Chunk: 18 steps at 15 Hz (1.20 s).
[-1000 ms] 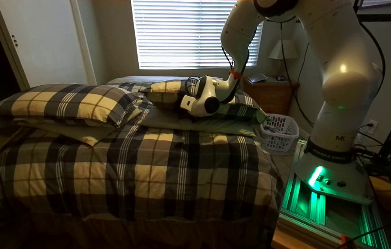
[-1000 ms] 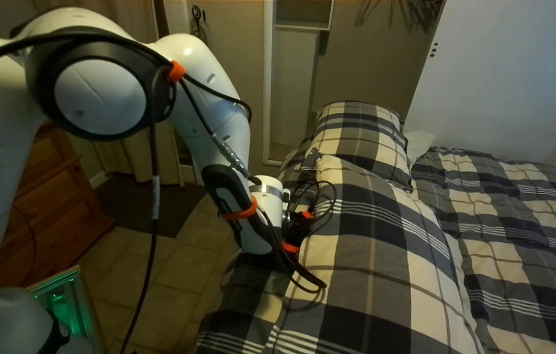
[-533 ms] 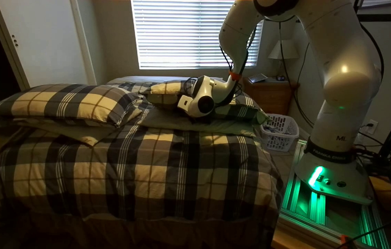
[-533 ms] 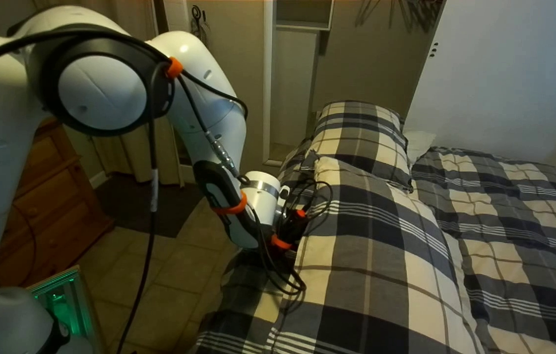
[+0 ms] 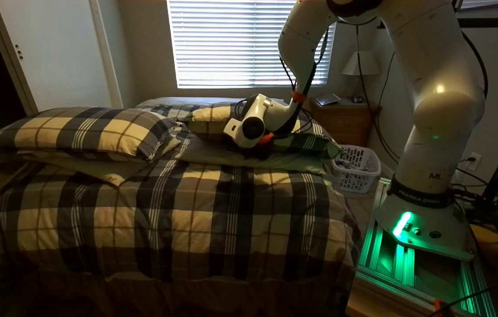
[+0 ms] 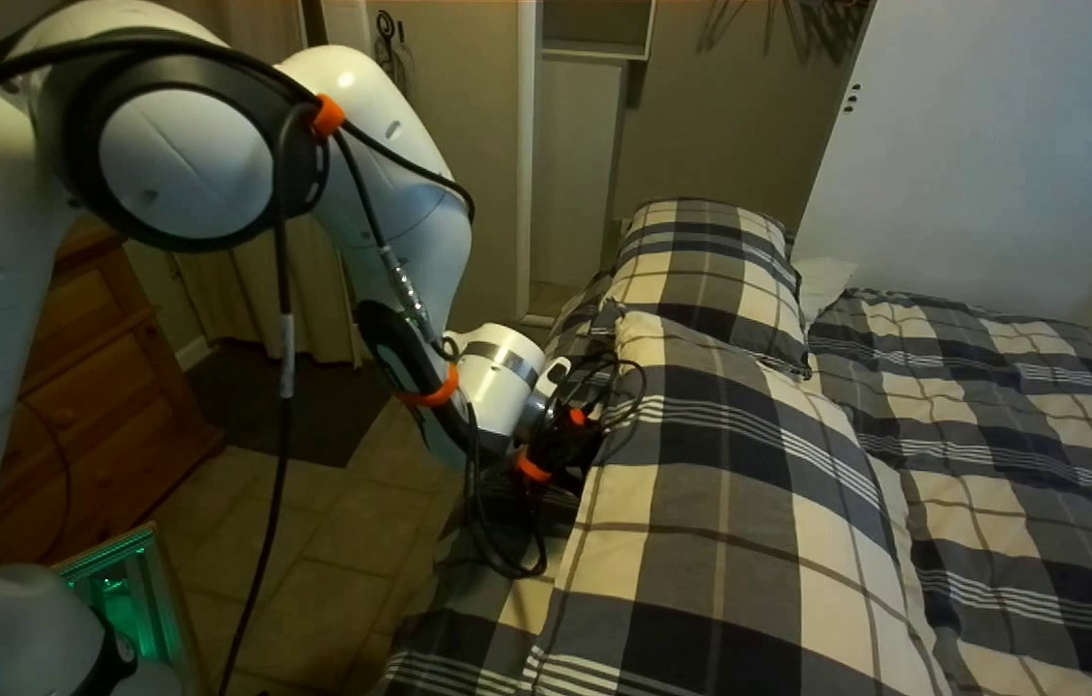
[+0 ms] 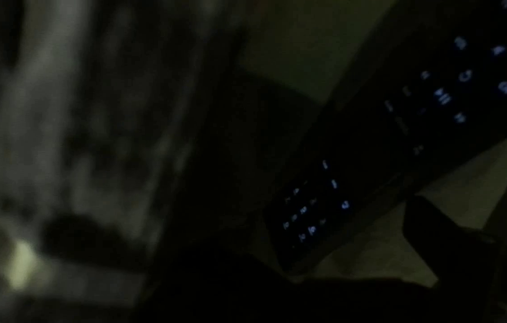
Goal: Place the remote under the pillow on the right
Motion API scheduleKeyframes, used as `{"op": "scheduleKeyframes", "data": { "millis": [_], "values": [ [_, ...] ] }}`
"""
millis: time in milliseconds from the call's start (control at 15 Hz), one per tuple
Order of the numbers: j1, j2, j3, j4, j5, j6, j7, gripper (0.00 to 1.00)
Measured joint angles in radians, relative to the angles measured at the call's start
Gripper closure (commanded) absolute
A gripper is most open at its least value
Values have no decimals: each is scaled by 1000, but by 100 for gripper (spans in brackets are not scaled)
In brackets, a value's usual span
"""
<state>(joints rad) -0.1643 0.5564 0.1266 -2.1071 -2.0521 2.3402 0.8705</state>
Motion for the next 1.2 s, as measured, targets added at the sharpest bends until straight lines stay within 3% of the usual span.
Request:
{"op": "scheduleKeyframes", "data": {
  "millis": [467,533,667,733,933,1067,1200],
  "values": [
    [19,-47,-3,-53,218,-12,-13,0],
    [22,-50,-5,-59,235,-12,-11,25],
    [30,-54,-8,-69,255,-14,0,34],
    [35,-55,-9,-72,264,-17,5,12],
    [51,-68,-9,-89,291,-17,10,0],
    [59,-72,-9,-100,323,-12,10,31],
    [61,-72,-9,-110,352,-10,10,37]
  ]
}}
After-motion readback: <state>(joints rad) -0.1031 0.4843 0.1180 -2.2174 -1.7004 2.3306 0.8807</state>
